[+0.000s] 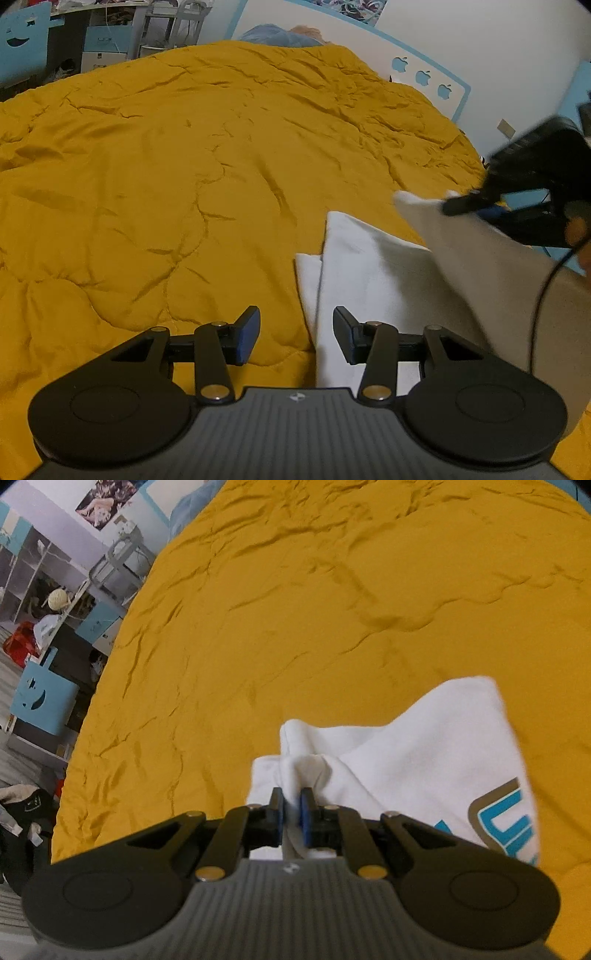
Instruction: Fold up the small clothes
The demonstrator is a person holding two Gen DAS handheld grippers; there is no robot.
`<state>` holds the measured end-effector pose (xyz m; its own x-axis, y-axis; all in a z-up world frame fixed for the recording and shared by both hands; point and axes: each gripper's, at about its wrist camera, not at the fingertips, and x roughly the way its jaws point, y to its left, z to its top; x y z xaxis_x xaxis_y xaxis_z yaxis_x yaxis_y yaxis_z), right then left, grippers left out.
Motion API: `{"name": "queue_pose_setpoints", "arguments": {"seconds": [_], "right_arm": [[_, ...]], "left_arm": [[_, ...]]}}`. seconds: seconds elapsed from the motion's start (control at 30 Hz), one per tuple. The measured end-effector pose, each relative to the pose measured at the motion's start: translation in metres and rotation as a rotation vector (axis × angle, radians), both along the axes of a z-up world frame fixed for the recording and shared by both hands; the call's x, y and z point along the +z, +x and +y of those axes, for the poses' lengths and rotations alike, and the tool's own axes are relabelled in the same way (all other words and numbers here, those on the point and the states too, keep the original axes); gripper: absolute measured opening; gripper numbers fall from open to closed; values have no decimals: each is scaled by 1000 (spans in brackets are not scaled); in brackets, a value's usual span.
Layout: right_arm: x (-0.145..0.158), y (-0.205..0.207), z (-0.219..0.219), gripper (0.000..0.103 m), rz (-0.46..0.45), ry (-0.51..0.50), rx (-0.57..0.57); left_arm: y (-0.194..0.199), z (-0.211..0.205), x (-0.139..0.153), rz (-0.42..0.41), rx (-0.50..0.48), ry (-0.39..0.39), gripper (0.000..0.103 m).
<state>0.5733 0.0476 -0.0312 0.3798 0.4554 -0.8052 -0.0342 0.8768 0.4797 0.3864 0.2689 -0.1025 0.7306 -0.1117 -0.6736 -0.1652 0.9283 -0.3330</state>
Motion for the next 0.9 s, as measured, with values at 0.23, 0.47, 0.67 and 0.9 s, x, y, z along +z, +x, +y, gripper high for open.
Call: {"name": "queue_pose_setpoints", "arguments": {"seconds": [0.23, 0.47, 0.67, 0.9], "right_arm": [[-42, 6, 55, 4, 57, -14, 17], [-87, 17, 69, 1, 132, 62, 49], [-73, 6, 76, 14, 88, 61, 114], [17, -70, 35, 19, -56, 179, 234]], "left_arm": [[1, 14, -8, 2, 27, -13, 53], [3, 23, -17, 30, 57, -21, 53], [-8, 22, -7, 42, 56, -15, 53], [-50, 23, 25, -2, 28, -162, 53]]}}
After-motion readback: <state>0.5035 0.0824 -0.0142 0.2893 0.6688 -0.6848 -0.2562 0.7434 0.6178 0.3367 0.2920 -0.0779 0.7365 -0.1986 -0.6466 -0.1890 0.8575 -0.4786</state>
